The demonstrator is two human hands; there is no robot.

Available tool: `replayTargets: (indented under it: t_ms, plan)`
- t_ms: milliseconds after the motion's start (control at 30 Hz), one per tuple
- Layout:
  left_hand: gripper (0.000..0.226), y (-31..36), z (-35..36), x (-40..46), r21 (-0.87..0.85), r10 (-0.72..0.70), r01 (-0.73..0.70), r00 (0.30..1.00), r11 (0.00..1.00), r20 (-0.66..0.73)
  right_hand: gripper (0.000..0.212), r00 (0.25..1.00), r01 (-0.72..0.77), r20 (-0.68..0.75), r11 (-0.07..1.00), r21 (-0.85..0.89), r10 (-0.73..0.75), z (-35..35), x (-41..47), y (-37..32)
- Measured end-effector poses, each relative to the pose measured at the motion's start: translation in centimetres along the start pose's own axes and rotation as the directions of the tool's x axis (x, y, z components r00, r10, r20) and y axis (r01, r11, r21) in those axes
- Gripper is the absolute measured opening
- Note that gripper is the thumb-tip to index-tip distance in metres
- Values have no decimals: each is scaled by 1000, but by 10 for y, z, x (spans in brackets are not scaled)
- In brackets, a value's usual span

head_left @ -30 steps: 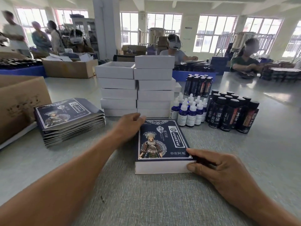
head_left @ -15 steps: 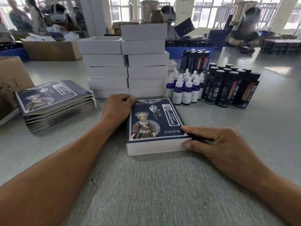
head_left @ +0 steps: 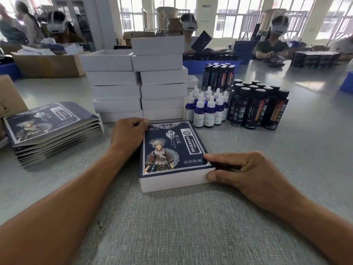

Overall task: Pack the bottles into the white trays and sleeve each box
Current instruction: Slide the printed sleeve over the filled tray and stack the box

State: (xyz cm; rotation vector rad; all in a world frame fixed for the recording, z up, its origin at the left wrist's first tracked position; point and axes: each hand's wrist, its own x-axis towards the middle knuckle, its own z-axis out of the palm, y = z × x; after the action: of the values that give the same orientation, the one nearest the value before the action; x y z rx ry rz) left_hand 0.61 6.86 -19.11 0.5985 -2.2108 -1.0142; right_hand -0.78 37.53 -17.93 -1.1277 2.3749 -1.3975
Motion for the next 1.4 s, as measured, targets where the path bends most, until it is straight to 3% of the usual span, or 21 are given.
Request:
replayTargets:
  t_ms: [100, 200, 300, 500, 600, 733, 867, 900, 967, 1033, 1100, 1200, 1300, 1400]
  plan:
    - [27, 4, -2, -7, 58, 18, -17, 1000, 998, -24, 42, 997, -67, 50, 997, 25, 65, -3, -1, -2]
    - [23, 11, -1, -18, 195, 97, -77, 991, 978, -91, 42, 997, -61, 40, 974, -220, 71, -17, -3, -6]
    - [30, 20, 2, -31, 264, 171, -162, 985, 951, -12, 48, 994, -68, 47, 897, -437, 98, -38, -10, -16]
    - [48, 33, 7, -46, 223, 386, -411, 911, 884, 148, 89, 982, 6, 166, 861, -508, 91, -17, -36, -40]
    - [49, 35, 3, -50, 150, 435, -457, 886, 877, 160, 90, 960, 45, 237, 757, -652, 147, 6, -29, -41]
    - [31, 32, -3, -51, 49, 435, -447, 887, 893, 156, 77, 981, 23, 148, 676, -737, 127, 11, -30, -38]
    - [46, 17, 8, -44, 58, 390, -410, 897, 910, 209, 67, 980, -24, 104, 614, -789, 171, 0, -50, -45]
    - [48, 12, 11, -42, 65, 383, -404, 899, 912, 210, 66, 984, -25, 77, 547, -837, 162, -7, -58, -42]
    - [51, 3, 15, -36, 81, 354, -378, 910, 922, 215, 69, 980, -144, -68, 427, -893, 188, -24, -80, -36]
    - [50, 1, 17, -34, 110, 336, -365, 916, 924, 217, 75, 963, -255, -195, 406, -878, 184, -44, -102, -28]
    - [45, 2, 20, -36, 136, 336, -369, 916, 919, 220, 86, 909, -387, -281, 375, -842, 308, -69, -119, -26]
    - [46, 6, 21, -39, 147, 340, -384, 905, 912, 255, 101, 758, -608, -420, 308, -732, 499, -109, -135, -6]
    - [63, 7, 23, -37, 199, 342, -416, 884, 888, 319, 83, 704, -685, -522, 270, -676, 482, -146, -133, 20]
    - [58, 15, 32, -42, 288, 316, -454, 852, 843, 417, 72, 664, -726, -538, 274, -631, 519, -175, -105, 49]
